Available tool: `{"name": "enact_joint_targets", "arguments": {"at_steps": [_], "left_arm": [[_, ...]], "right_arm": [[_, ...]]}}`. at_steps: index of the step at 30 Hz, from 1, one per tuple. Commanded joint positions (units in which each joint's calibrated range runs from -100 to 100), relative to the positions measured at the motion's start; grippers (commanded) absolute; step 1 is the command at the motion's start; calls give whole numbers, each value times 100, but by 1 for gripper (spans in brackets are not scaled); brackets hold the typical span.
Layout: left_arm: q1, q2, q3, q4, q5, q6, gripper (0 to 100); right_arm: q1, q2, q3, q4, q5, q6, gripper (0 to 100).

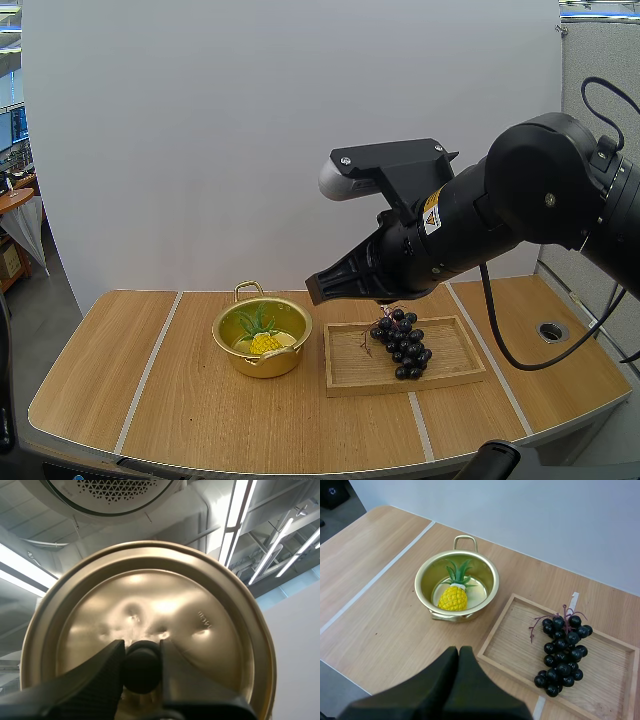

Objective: Open the pot, put the pineapple inside, and close it

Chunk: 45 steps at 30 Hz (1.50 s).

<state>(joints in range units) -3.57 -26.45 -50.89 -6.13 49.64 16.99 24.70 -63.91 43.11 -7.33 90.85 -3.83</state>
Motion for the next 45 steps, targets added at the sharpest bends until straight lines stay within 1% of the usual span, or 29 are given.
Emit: {"name": "enact_joint_targets", "arguments": {"at_steps": [1,9,16,19,28,32,36,39,42,44,45], "left_arm": [[-17,-15,-6,40,-173,-69,0],[-17,-15,-6,40,-173,-69,0],[-17,-15,-6,40,-173,-69,0],[-17,-15,-6,40,-173,-69,0],[-17,-15,-6,40,-173,-69,0],[-17,-15,-6,27,-213,-69,0],[-17,-15,-6,-52,-974,-69,0],[-17,-26,-6,44,-1084,-69,0],[-17,-52,-6,70,-1199,-59,0],[-17,-80,-6,73,-1173,-59,0],[-17,-92,-6,84,-891,-59,0]], "right_arm": [[-26,-76,25,-161,-237,49,0],[-26,-76,25,-595,336,49,0],[-26,-76,25,-584,354,49,0],[-26,-76,25,-677,638,49,0],[-26,-76,25,-655,687,49,0],[-26,-76,25,-330,646,49,0],[-26,-76,25,-189,210,49,0],[-26,-76,25,-189,-75,49,0],[-26,-76,25,-189,-52,49,0],[-26,-76,25,-189,-52,49,0],[-26,-76,25,-189,-52,49,0]]}}
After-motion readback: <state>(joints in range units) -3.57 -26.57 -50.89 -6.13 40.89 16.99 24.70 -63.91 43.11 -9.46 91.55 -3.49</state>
